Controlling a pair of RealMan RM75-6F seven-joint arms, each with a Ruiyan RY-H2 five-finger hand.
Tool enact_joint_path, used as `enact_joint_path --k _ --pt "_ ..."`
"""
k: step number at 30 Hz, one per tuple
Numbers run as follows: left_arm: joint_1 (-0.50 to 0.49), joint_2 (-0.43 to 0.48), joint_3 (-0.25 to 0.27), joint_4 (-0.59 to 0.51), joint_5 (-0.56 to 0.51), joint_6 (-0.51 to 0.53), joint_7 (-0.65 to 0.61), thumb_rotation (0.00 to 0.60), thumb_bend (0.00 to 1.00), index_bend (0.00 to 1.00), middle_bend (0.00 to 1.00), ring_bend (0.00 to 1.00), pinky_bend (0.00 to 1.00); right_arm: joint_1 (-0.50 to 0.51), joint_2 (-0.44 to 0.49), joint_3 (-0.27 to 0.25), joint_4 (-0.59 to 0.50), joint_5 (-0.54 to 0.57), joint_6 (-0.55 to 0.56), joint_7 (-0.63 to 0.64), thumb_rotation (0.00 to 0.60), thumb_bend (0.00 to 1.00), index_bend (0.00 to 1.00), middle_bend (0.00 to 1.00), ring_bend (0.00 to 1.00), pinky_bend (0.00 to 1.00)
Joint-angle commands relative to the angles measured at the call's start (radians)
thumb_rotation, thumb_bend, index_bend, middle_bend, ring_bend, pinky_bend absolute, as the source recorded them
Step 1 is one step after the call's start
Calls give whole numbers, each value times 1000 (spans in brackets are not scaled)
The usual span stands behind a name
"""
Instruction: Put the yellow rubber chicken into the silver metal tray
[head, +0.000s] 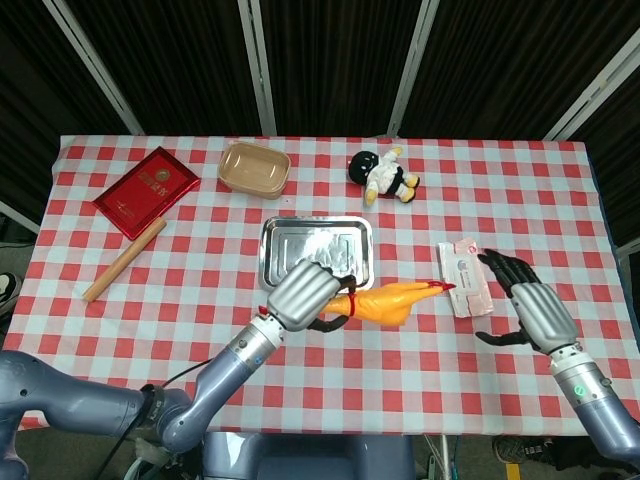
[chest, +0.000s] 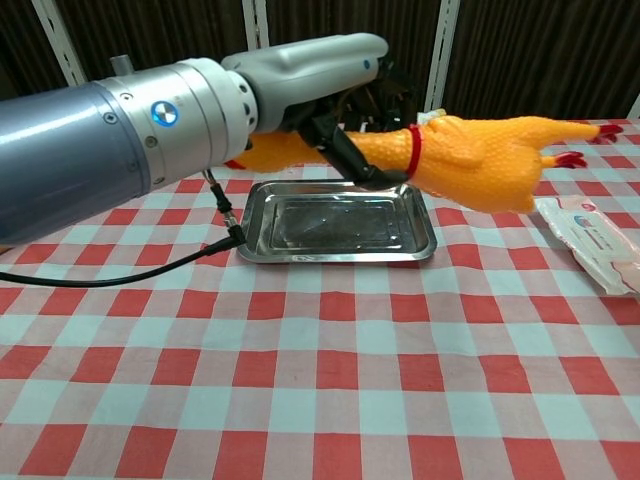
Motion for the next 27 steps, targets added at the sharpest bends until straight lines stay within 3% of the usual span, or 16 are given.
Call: enact_joint_path --k 1,4,12,19,27 --pt "43 19 20 54 23 -7 -70 600 572 626 648 569 596 -20 0 3 17 8 32 0 600 72 0 0 0 0" --pt "66 17 28 107 24 -18 -122 600 562 621 644 569 594 -39 -8 8 32 19 66 -14 600 72 0 0 0 0" --pt "106 -74 38 380 1 -92 -245 600 550 611 635 566 585 -67 -44 10 66 24 101 -8 600 72 0 0 0 0" --pt "99 -169 8 563 -32 -160 -281 600 525 600 622 559 585 -73 -48 13 69 18 106 -9 600 71 0 0 0 0" --pt "71 -272 -53 698 -35 -167 -290 600 497 591 613 548 584 -80 -51 15 77 21 102 3 600 71 0 0 0 0"
